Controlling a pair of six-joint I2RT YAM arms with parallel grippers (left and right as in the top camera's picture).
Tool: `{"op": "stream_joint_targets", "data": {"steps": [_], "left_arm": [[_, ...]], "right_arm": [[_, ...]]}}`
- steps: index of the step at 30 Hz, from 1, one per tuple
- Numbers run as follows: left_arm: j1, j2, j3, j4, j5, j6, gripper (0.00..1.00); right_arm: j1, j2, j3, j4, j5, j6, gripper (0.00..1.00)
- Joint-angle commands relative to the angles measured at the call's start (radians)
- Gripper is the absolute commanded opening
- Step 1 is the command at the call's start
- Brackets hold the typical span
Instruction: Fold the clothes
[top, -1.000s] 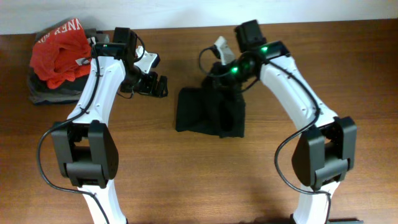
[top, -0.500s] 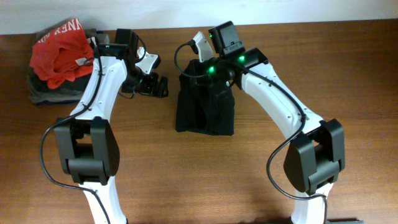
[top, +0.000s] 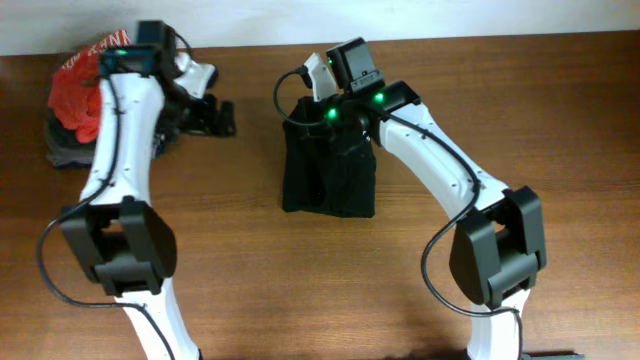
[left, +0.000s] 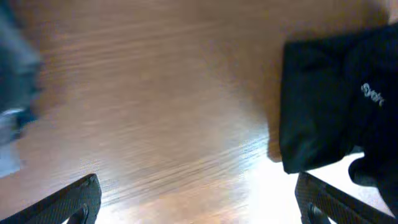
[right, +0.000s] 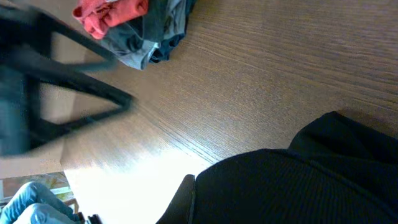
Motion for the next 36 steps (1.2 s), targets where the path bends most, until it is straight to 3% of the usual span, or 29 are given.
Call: {"op": "stream_joint_targets", "data": {"steps": [1,14,15,16,17,18,20,25,36], "left_arm": [[0.051,-0.005,0.065,-0.015,0.004,0.014,0.99],[0.063,-0.005,0.067,-0.003,0.035,0.020,0.99],[0.063,-0.005,0.067,-0.003,0.035,0.020,0.99],[0.063,-0.005,0.067,-0.003,0.036,0.020,0.99],[0.063,-0.005,0.067,0.000,0.036,0.020,0.99],[0.063,-0.005,0.067,0.001,0.036,0.020,0.99],[0.063,-0.004,0.067,0.000,0.036,0.020,0.99],[0.063,-0.004,0.067,0.003,0.035,0.020,0.99],[0.062,-0.004,0.067,0.011,0.036,0.020,0.99]], "right_arm": [[0.029,0.023,0.019,0.009,0.050,0.001,0.04],[0.117,0.111,0.018,0.151,0.106,0.000,0.04],[0.124,0.114,0.018,0.161,0.106,0.000,0.08],[0.125,0.117,0.018,0.163,0.106,-0.002,0.23],[0.126,0.117,0.018,0.160,0.098,-0.016,0.60],[0.125,0.116,0.018,0.161,0.092,-0.019,0.73],[0.118,0.100,0.021,0.161,0.070,-0.037,0.79],[0.086,0.019,0.027,0.104,0.076,-0.042,0.80],[-0.008,-0.088,0.031,-0.309,0.219,-0.127,0.80]]}}
